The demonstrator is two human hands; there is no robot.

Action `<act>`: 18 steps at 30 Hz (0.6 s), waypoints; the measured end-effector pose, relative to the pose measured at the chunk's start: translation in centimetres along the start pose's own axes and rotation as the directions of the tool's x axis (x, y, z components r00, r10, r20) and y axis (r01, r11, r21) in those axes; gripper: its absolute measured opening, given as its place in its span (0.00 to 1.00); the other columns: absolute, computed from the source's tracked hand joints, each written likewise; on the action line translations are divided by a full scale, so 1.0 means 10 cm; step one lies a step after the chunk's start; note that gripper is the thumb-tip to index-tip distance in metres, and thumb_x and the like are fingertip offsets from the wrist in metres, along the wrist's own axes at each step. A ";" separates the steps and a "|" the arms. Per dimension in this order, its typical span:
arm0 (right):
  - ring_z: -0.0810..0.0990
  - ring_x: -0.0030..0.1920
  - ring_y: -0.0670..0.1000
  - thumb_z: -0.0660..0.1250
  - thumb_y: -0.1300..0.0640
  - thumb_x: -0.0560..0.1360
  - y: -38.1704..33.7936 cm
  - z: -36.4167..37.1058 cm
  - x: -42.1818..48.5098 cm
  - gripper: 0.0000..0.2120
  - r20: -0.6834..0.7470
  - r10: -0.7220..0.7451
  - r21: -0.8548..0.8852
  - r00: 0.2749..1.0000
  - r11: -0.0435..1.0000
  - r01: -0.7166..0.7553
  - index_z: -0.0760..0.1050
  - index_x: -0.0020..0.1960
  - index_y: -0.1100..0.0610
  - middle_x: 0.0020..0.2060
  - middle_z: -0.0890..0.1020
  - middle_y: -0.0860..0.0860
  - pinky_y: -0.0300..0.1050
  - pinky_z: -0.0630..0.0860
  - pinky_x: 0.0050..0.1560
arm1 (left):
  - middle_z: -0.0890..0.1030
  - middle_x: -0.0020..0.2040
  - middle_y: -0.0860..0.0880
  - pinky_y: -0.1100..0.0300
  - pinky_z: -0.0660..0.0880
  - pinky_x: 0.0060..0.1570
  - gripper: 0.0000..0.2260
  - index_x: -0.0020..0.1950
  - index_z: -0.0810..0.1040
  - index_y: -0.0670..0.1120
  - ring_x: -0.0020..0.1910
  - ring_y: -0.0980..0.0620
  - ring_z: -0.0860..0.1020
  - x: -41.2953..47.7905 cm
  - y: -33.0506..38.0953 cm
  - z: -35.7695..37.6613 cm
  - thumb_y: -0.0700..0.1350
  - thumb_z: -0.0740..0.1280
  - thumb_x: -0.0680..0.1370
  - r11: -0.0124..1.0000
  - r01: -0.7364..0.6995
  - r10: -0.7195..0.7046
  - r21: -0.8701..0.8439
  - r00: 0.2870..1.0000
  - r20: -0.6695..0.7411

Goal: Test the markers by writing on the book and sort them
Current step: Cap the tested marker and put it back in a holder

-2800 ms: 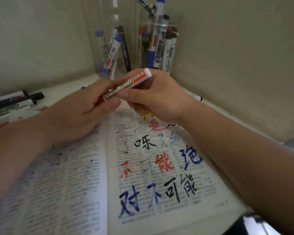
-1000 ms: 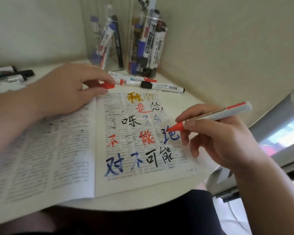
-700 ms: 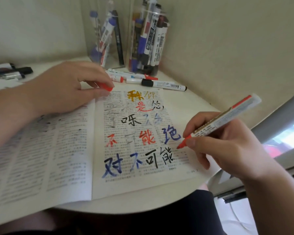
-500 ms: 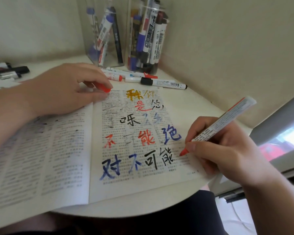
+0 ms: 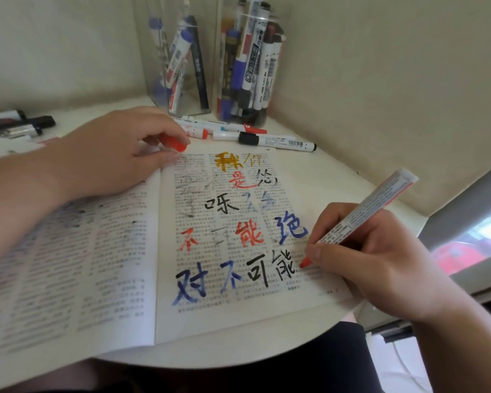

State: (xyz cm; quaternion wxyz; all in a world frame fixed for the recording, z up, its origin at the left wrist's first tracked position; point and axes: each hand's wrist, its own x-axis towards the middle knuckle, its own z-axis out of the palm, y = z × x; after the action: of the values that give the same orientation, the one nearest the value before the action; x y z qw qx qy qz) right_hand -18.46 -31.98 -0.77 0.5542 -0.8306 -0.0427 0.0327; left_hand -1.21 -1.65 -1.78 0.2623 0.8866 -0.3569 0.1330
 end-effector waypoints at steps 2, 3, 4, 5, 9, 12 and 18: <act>0.74 0.28 0.53 0.71 0.58 0.67 0.01 0.02 0.00 0.03 -0.026 -0.018 -0.046 1.000 0.999 0.016 0.79 0.37 0.57 0.32 0.80 0.65 0.39 0.69 0.29 | 0.79 0.53 0.57 0.68 0.70 0.56 0.08 0.56 0.80 0.55 0.53 0.61 0.76 0.00 -0.02 0.00 0.46 0.70 0.78 1.000 0.011 -0.011 0.003 1.000 0.008; 0.75 0.29 0.57 0.71 0.58 0.67 0.02 0.02 0.01 0.03 -0.039 -0.029 -0.068 0.999 0.997 0.027 0.79 0.37 0.57 0.33 0.81 0.64 0.42 0.70 0.30 | 0.79 0.53 0.57 0.66 0.70 0.57 0.08 0.56 0.80 0.55 0.53 0.62 0.76 -0.01 -0.02 0.01 0.46 0.69 0.79 1.000 0.012 -0.012 0.010 1.000 0.016; 0.75 0.30 0.60 0.71 0.58 0.67 0.03 0.02 0.01 0.03 -0.048 -0.039 -0.088 0.998 0.996 0.035 0.79 0.37 0.57 0.33 0.81 0.64 0.45 0.71 0.32 | 0.79 0.53 0.57 0.62 0.72 0.58 0.08 0.56 0.80 0.56 0.53 0.62 0.76 -0.01 -0.02 0.01 0.46 0.69 0.79 1.000 0.010 -0.010 0.014 1.000 0.023; 0.76 0.31 0.61 0.71 0.58 0.67 0.02 0.02 0.00 0.02 -0.045 -0.043 -0.094 0.998 0.995 0.039 0.79 0.36 0.57 0.33 0.81 0.63 0.46 0.71 0.33 | 0.79 0.53 0.57 0.59 0.73 0.59 0.07 0.56 0.80 0.56 0.52 0.61 0.76 -0.01 -0.02 0.01 0.45 0.68 0.79 1.000 0.009 -0.010 0.015 1.000 0.027; 0.76 0.27 0.48 0.72 0.65 0.67 -0.01 -0.03 0.02 0.03 0.033 -0.017 0.037 0.999 0.999 0.016 0.80 0.36 0.61 0.29 0.82 0.58 0.36 0.70 0.28 | 0.78 0.53 0.58 0.51 0.75 0.59 0.07 0.56 0.80 0.57 0.53 0.58 0.77 -0.01 -0.02 -0.01 0.47 0.68 0.79 1.000 0.021 -0.020 -0.018 0.999 0.036; 0.66 0.20 0.48 0.71 0.67 0.68 0.02 -0.07 0.05 0.04 -0.107 0.044 0.265 0.993 0.964 -0.014 0.78 0.36 0.64 0.23 0.74 0.57 0.32 0.63 0.22 | 0.78 0.53 0.58 0.52 0.75 0.60 0.07 0.56 0.80 0.55 0.54 0.57 0.77 -0.01 -0.01 -0.01 0.47 0.68 0.79 1.000 0.012 -0.012 -0.027 0.999 0.030; 0.75 0.28 0.53 0.70 0.62 0.79 -0.03 -0.02 0.16 0.08 -0.243 -0.090 0.156 0.966 0.979 0.130 0.84 0.51 0.50 0.30 0.82 0.58 0.34 0.69 0.29 | 0.76 0.50 0.56 0.75 0.65 0.53 0.10 0.54 0.78 0.51 0.52 0.61 0.74 -0.01 0.18 -0.09 0.43 0.58 0.82 0.995 0.031 -0.031 -0.093 1.000 0.000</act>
State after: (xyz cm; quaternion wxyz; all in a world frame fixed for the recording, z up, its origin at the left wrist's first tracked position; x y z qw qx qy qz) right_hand -16.85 -31.91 -0.39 0.6253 -0.7745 -0.0202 -0.0929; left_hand -2.61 -2.19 -0.44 0.3057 0.8788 -0.3486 0.1130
